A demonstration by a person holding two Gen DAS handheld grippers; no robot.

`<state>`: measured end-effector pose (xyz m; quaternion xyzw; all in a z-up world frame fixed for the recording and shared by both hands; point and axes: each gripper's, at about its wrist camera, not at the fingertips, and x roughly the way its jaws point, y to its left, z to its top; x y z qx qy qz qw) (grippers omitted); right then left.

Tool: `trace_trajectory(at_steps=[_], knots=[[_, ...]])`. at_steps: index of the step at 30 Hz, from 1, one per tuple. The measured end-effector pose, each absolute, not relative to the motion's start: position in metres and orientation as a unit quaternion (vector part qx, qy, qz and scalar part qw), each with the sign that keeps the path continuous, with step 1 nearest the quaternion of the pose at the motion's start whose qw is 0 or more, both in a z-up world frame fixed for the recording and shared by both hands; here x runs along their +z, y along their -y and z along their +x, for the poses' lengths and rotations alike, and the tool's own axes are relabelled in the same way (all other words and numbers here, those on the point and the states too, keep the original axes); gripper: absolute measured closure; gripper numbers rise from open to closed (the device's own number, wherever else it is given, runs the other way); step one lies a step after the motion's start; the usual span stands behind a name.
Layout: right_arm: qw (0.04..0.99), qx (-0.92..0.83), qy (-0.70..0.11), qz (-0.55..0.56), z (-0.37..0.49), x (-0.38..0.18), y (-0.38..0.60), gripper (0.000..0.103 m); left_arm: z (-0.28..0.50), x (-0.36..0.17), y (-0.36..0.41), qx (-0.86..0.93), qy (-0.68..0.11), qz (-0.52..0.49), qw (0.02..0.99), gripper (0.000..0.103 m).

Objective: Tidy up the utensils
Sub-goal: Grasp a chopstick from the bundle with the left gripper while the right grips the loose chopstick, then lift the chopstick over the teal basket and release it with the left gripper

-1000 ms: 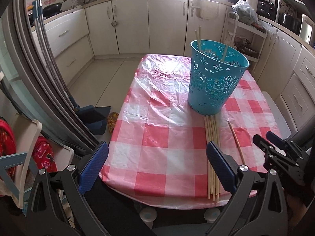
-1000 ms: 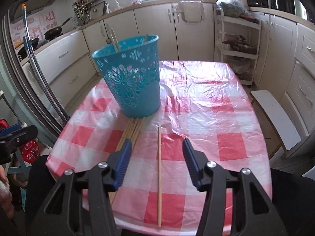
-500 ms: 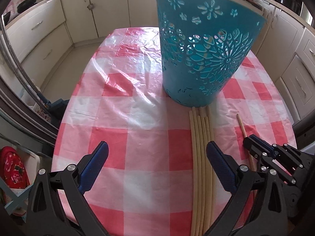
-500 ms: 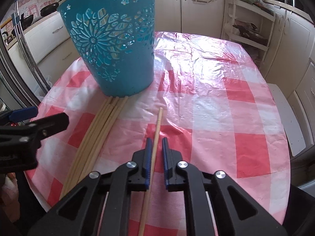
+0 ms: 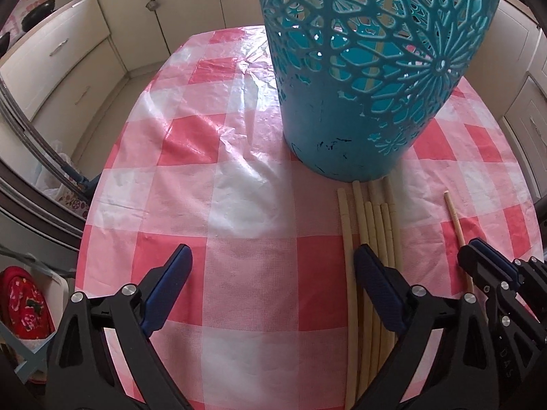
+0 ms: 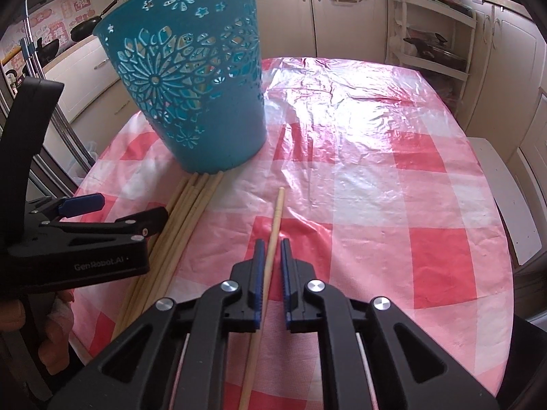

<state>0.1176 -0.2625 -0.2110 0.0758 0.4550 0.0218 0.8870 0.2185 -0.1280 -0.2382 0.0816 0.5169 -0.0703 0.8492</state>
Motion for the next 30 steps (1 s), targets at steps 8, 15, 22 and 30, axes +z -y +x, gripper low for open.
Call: trace_trajectory(at_steps=[8,15,22,30], knots=[[0.882,0.026,-0.466,0.064,0.126,-0.211,0.26,0.093,0.221,-0.232,0.138,-0.107,-0.507,0.078,0.852,0.063],[0.883,0.032,-0.461,0.083,0.125,-0.213,0.266,0.096,0.22,-0.228,0.129,-0.156,-0.531,0.041,0.832,0.098],[0.886,0.031,-0.454,0.087,0.122,-0.215,0.266,0.096,0.202,-0.168,0.09,-0.195,-0.491,-0.023,0.849,0.098],[0.89,0.033,-0.446,0.092,0.119,-0.216,0.267,0.096,0.212,-0.038,0.073,-0.233,-0.322,-0.103,0.912,0.098]])
